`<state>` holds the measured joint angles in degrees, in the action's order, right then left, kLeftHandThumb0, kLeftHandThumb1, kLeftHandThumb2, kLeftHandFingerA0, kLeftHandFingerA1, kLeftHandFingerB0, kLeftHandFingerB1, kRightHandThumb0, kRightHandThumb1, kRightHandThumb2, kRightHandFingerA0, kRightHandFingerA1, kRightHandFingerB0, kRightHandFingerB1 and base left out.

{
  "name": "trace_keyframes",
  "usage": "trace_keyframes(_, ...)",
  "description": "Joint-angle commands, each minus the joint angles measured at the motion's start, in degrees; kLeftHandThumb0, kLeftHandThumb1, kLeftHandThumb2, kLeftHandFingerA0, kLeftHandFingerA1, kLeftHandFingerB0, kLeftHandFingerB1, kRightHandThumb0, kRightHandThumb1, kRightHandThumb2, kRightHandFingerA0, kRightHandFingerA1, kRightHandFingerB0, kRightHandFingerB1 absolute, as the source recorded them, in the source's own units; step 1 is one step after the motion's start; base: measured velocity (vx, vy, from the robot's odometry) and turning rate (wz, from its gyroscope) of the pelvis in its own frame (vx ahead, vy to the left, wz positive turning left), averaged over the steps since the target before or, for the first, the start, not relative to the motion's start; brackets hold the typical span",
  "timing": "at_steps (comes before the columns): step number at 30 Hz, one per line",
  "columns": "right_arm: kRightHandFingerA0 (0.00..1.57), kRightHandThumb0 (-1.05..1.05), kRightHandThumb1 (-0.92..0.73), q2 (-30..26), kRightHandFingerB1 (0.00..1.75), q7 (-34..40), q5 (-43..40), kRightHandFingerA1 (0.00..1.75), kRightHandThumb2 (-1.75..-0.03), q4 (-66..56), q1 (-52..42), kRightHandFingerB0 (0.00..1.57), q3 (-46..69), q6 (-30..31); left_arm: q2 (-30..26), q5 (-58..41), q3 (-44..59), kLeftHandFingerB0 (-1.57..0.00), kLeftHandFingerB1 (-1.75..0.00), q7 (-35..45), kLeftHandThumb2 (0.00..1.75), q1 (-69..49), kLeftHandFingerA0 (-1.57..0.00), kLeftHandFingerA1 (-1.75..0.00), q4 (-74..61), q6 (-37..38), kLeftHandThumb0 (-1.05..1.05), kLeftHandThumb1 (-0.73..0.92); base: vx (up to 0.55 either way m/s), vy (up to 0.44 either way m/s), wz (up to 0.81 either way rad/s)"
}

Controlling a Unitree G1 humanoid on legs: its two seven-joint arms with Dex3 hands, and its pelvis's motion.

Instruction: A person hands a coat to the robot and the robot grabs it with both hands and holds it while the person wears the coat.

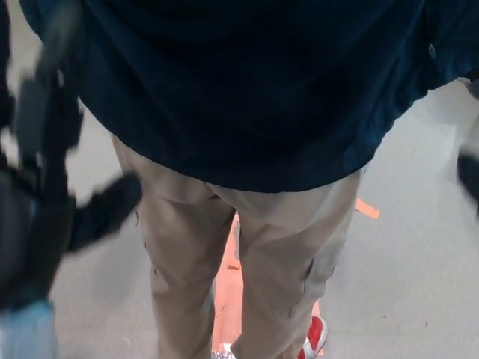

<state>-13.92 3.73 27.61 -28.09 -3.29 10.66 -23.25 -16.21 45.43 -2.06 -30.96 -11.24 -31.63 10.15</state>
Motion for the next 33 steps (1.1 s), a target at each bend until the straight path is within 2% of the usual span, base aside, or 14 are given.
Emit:
trace_keyframes(1,0.0,-0.82,-0.82,6.34,0.09,12.63,8.85,0.2,-1.09,4.3,-26.12,0.0,-4.71,-16.28,-1.16,11.44,-3.49,-0.09,-0.18,-24.48,1.12,-20.32,0.0,-0.13,11.3,13.09,-0.83,0.86,0.0,0.0,0.0)
trace_keyframes(4,0.0,-0.77,-0.79,5.79,0.15,12.68,9.57,0.21,-1.11,8.06,-27.24,0.0,-6.07,-15.71,-2.4,13.48,-4.86,-0.07,-0.19,-26.6,1.13,-19.03,0.0,-0.18,17.08,11.59,-0.8,0.85,0.0,0.0,0.0)
trace_keyframes(6,0.02,-0.7,-0.92,5.11,0.21,13.58,11.08,0.3,-0.68,11.5,-27.6,0.01,-6.98,-15.04,-2.78,15.06,-7.28,-0.06,-0.2,-26.76,1.14,-17.61,0.0,-0.21,22.77,9.39,-0.79,0.85,0.0,0.0,0.0)
trace_keyframes(8,0.03,-0.74,-0.73,4.21,0.18,11.85,11.0,0.26,-0.97,12.61,-27.32,0.0,-7.61,-13.05,-2.76,15.6,-8.47,-0.07,-0.22,-26.44,1.14,-15.23,-0.01,-0.25,26.5,8.03,-0.78,0.83,0.0,0.0,0.0)
trace_keyframes(9,0.02,-0.69,-0.9,3.64,0.21,11.06,10.7,0.28,-0.68,13.51,-27.15,0.02,-7.95,-12.59,-2.82,15.65,-9.13,-0.06,-0.25,-26.42,1.13,-14.17,-0.02,-0.29,28.51,7.68,-0.76,0.81,0.0,0.0,0.0)
trace_keyframes(10,0.0,-0.73,-0.72,2.67,0.25,10.29,10.89,0.31,-1.06,15.23,-26.84,0.05,-8.43,-11.87,-2.91,15.81,-10.42,-0.05,-0.25,-26.59,1.08,-12.73,-0.06,-0.41,32.38,7.27,-0.73,0.78,0.0,0.0,0.0)
trace_keyframes(12,0.08,-0.7,-0.82,1.33,0.23,9.89,12.35,0.31,-0.69,17.5,-26.62,0.08,-8.96,-10.45,-2.7,16.43,-12.44,-0.11,-0.21,-26.98,0.74,-11.02,-0.11,-0.35,38.38,5.55,-0.77,0.91,0.0,0.0,0.0)
trace_keyframes(13,0.03,-0.79,-0.71,0.75,0.25,8.85,12.59,0.36,-1.02,18.36,-26.33,0.1,-9.23,-9.13,-2.53,16.54,-13.2,-0.07,-0.34,-26.74,1.12,-10.05,-0.04,-0.46,41.15,4.57,-0.7,0.77,0.0,0.0,0.0)
trace_keyframes(16,0.04,-0.79,-0.71,-1.03,0.25,5.44,13.9,0.34,-1.02,19.72,-25.31,0.09,-9.99,-4.72,-2.74,15.59,-14.82,-0.01,-0.33,-24.75,1.1,-7.15,-0.08,-0.47,46.85,3.87,-0.71,0.77,0.0,0.0,0.0)
trace_keyframes(21,0.04,-0.71,-0.6,-3.18,0.33,1.17,16.13,0.4,-0.94,23.41,-21.16,0.03,-11.38,2.51,-2.37,13.03,-16.59,-0.14,-0.27,-20.45,0.67,-1.68,-0.26,-0.36,53.98,3.36,-0.71,0.92,0.0,0.0,0.0)
trace_keyframes(29,0.0,-0.33,-0.53,-6.33,0.46,-11.81,18.63,0.47,-1.05,27.24,-9.16,0.0,-14.56,16.72,-1.58,10.89,-18.16,-0.16,-0.41,-10.16,1.01,9.31,-0.24,-0.47,61.77,-1.72,-0.73,0.76,0.0,0.0,0.0)
trace_keyframes(30,0.19,-0.57,-0.75,-6.83,0.28,-13.43,18.48,0.3,-0.63,27.39,-8.07,0.18,-14.81,17.75,-1.74,10.94,-18.61,-0.28,-0.31,-9.3,0.68,10.55,-0.37,-0.38,62.49,-1.77,-0.68,0.91,0.0,0.0,0.0)
trace_keyframes(32,0.21,-0.56,-0.75,-7.98,0.29,-16.83,18.07,0.3,-0.63,27.58,-5.96,0.21,-15.21,19.76,-1.88,10.94,-19.55,-0.29,-0.31,-6.55,0.68,13.0,-0.37,-0.38,63.63,-2.23,-0.68,0.92,0.0,0.0,0.0)
trace_keyframes(33,0.08,-0.3,-0.53,-8.86,0.48,-19.96,18.14,0.49,-1.06,27.31,-5.38,0.08,-15.83,21.32,-2.18,11.19,-20.53,-0.17,-0.45,-4.66,1.1,13.72,-0.38,-0.56,64.12,-2.07,-0.62,0.71,0.0,0.0,0.0)
